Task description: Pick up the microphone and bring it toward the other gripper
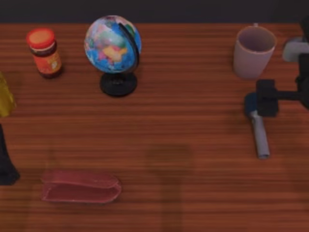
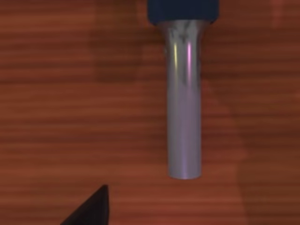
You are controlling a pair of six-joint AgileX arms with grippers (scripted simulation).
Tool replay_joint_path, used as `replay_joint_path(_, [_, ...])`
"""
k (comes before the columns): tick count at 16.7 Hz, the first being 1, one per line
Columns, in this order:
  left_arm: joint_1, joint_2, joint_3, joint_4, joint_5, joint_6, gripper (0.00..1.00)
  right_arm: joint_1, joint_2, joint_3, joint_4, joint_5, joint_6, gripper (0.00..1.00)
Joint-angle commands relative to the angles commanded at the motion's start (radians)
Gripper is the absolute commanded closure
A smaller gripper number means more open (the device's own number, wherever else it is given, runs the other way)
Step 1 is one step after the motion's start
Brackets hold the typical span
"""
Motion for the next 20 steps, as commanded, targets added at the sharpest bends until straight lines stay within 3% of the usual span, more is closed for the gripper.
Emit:
replay_joint_path(6, [0.0, 0.0, 0.0, 0.0, 0.0, 0.0, 0.0, 0.064, 0.309, 0.212, -0.177, 0.021, 0.064, 0.0])
replay_joint_path(12, [0.0, 0.0, 0.0, 0.0, 0.0, 0.0, 0.0, 0.064, 0.335, 0.226, -0.195, 0.023, 0.069, 0.0])
replay_joint_path(15, [0.0, 0.0, 0.0, 0.0, 0.0, 0.0, 0.0, 0.063, 0.358, 0.206, -0.156, 0.023, 0.065, 0.0])
replay_joint_path(20, [0.0, 0.0, 0.0, 0.0, 0.0, 0.0, 0.0, 0.051, 0.475, 0.118, 0.061, 0.024, 0.054, 0.0])
